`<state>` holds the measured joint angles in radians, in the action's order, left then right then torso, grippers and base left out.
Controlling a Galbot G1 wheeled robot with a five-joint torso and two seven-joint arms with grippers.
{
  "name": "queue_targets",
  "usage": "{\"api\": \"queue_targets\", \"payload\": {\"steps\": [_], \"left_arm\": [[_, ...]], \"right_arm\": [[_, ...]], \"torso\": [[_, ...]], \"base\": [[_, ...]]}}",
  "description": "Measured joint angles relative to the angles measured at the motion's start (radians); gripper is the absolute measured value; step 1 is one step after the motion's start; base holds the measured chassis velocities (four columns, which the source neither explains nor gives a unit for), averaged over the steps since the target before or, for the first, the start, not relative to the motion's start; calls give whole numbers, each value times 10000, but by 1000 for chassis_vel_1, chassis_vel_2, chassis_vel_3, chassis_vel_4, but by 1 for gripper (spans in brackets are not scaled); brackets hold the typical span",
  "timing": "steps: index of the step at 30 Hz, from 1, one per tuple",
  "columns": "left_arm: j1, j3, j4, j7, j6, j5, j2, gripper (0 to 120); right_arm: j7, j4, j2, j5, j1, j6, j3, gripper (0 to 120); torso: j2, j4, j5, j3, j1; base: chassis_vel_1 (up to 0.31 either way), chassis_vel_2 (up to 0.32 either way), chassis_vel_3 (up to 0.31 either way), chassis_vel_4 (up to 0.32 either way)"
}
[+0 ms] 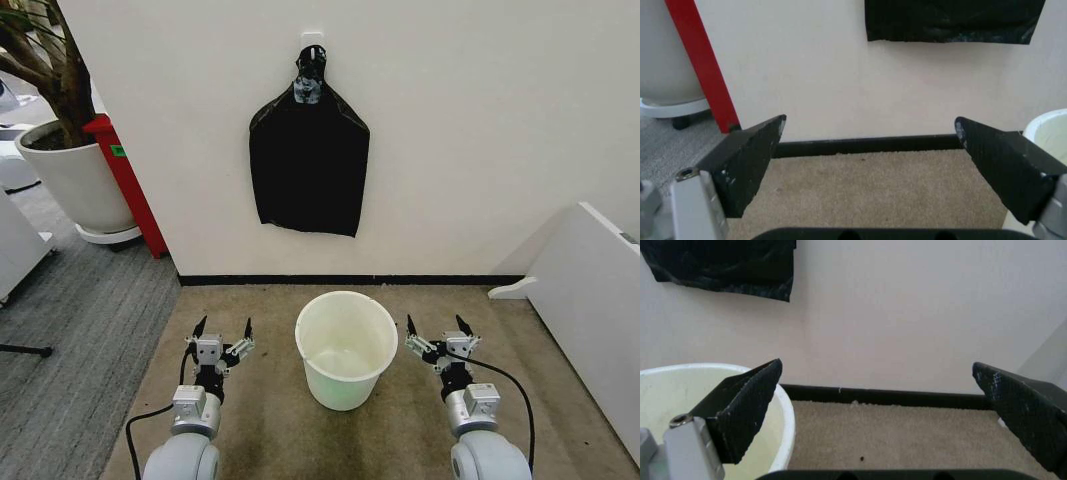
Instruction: Place the garbage bag over the trash bin.
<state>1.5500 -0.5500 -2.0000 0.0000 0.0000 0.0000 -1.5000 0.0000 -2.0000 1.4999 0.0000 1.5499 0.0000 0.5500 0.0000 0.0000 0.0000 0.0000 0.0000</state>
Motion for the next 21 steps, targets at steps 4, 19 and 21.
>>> {"api": "queue_targets", "payload": {"steps": [4,19,21], "left_arm": [[0,0,0,0,0,0,0,100],[0,0,0,0,0,0,0,100],[0,0,0,0,0,0,0,100]], "right_arm": [[0,0,0,0,0,0,0,100],[0,0,0,0,0,0,0,100],[0,0,0,0,0,0,0,100]], "torso": [[0,0,0,0,0],[0,0,0,0,0],[0,0,0,0,0]], "base": [[0,0,0,0],[0,0,0,0],[0,0,0,0]]}}
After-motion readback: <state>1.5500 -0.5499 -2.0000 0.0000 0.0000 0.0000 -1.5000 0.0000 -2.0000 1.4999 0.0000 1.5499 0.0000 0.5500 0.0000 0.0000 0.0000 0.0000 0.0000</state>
